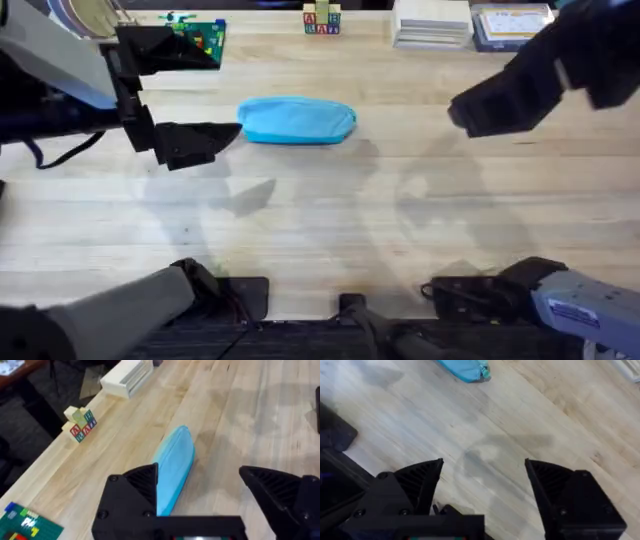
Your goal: Unzip the bag, pick up the pens from the table one at a time and place them inside, then zip the bag closed.
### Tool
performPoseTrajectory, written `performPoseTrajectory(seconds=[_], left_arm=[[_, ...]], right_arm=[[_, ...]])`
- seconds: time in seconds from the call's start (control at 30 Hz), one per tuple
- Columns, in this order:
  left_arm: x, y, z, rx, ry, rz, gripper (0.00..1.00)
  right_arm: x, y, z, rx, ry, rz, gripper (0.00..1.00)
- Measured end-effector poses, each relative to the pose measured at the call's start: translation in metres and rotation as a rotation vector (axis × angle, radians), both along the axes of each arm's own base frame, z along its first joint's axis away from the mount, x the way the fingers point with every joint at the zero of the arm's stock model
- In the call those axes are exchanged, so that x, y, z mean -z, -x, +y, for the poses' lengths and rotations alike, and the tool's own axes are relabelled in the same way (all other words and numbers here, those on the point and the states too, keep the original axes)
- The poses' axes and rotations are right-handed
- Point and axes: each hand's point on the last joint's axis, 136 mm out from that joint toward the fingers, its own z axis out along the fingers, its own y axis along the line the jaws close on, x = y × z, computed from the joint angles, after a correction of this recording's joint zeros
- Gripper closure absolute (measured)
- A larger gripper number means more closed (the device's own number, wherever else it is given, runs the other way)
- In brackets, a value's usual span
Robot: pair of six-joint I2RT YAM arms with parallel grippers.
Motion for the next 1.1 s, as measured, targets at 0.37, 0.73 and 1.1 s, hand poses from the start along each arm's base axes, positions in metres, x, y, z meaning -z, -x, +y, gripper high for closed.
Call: performPoseTrajectory(seconds=[0.37,0.73,1.1], left_arm=[[-0.001,0.011,0.007,-0.151,-0.085,0.172,0.004],[-0.007,0.031,0.015,-0.383,-0.140,0.322,0.003],[-0.011,0.027,0.011,-0.470,-0.167,0.352,0.002]], right_arm=[[0.044,0.015,-0.002,0.049,-0.045,0.036,0.005],[0.072,0.018,0.004,0.104,-0.166,-0.037,0.004],[0.080,0.013,0.008,0.117,-0.191,-0.033,0.004]])
